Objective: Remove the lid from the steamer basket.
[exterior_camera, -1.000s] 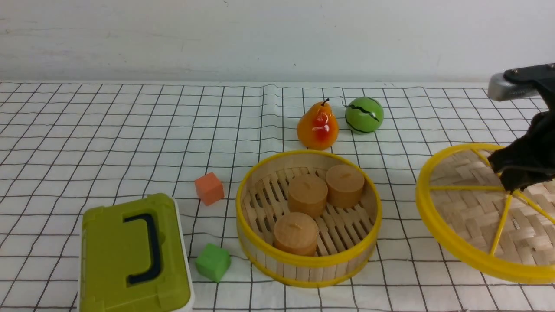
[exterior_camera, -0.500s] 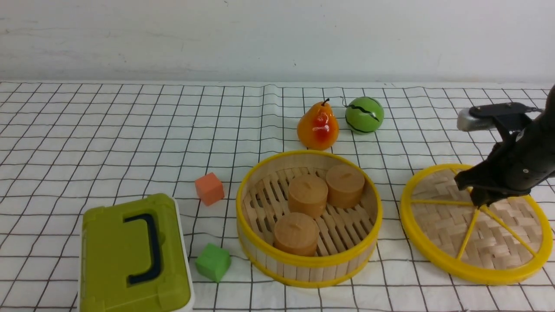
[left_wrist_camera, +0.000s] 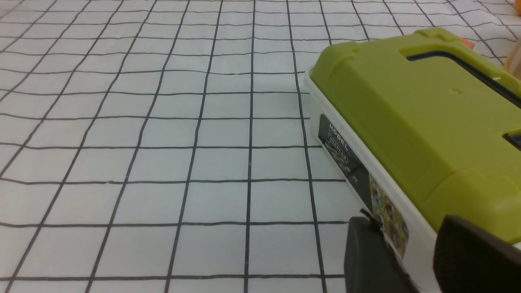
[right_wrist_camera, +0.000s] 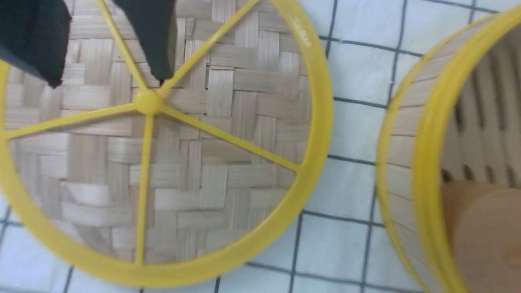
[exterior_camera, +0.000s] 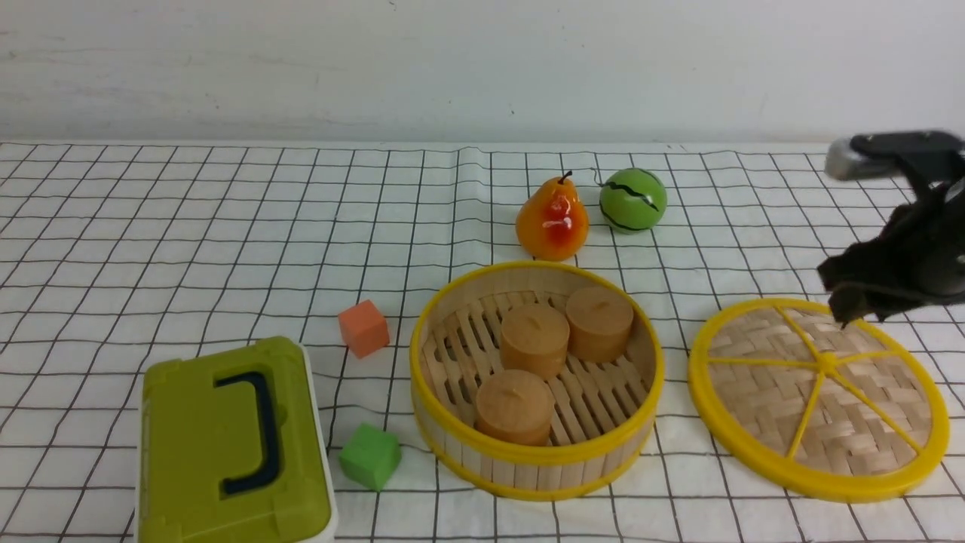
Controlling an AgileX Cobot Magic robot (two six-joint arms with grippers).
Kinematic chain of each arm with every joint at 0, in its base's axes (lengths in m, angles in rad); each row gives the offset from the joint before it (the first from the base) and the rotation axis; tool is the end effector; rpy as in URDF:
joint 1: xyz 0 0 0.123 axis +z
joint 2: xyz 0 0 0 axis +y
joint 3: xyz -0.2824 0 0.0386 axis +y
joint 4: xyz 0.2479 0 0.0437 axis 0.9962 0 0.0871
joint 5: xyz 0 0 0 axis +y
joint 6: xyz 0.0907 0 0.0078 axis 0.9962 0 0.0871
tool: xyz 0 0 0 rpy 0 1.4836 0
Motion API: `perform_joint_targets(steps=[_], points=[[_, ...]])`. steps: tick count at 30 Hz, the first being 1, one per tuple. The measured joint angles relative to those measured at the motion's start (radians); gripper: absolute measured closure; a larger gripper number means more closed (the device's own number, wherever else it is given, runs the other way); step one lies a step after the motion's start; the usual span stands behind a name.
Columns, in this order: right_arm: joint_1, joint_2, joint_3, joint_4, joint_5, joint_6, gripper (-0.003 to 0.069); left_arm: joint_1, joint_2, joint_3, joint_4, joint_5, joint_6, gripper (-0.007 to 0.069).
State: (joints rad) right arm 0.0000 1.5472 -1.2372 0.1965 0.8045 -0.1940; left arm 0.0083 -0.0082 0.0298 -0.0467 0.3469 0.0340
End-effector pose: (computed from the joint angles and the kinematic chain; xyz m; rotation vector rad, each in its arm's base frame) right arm 0.3286 0.0128 0.2955 -0.1251 2.5779 0.1615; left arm 0.0535 -0.0010 0.1723 -0.0058 1.8517 -0.0158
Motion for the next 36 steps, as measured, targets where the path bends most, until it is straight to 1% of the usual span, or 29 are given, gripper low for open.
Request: perform_joint_targets(steps=[3,4,5,7,8,10,11,12,17,22,30,36], points=[[0.0,-0.121,0.045,0.006,-0.009,-0.009,0.0408,0.0,0.0,0.0,0.0,0.0,0.0,0.0386],[0.0,-0.208,0.088,0.009,-0.017,-0.014,0.0454,0.0,0.0,0.0,0.0,0.0,0.0,0.0386],[0.001,-0.27,0.122,0.009,-0.027,-0.017,0.048,0.0,0.0,0.0,0.0,0.0,0.0,0.0386],[0.0,-0.403,0.2,0.01,-0.051,-0.023,0.0554,0.0,0.0,0.0,0.0,0.0,0.0,0.0386],[0.0,-0.415,0.207,0.01,-0.052,-0.023,0.0561,0.0,0.0,0.0,0.0,0.0,0.0,0.0386],[0.0,-0.545,0.284,0.019,-0.067,-0.024,0.0643,0.0,0.0,0.0,0.0,0.0,0.0,0.0386],[0.0,-0.614,0.319,0.027,-0.067,-0.024,0.0671,0.0,0.0,0.0,0.0,0.0,0.0,0.0386],[0.0,-0.614,0.324,0.029,-0.067,-0.024,0.0671,0.0,0.0,0.0,0.0,0.0,0.0,0.0386],[0.0,-0.833,0.429,0.037,-0.067,-0.024,0.0681,0.0,0.0,0.0,0.0,0.0,0.0,0.0386],[0.0,-0.919,0.446,0.037,-0.048,-0.024,0.0681,0.0,0.0,0.0,0.0,0.0,0.0,0.0386],[0.0,-0.952,0.446,0.037,0.002,-0.024,0.068,0.0,0.0,0.0,0.0,0.0,0.0,0.0386],[0.0,-0.952,0.446,0.036,0.002,-0.024,0.0677,0.0,0.0,0.0,0.0,0.0,0.0,0.0386]])
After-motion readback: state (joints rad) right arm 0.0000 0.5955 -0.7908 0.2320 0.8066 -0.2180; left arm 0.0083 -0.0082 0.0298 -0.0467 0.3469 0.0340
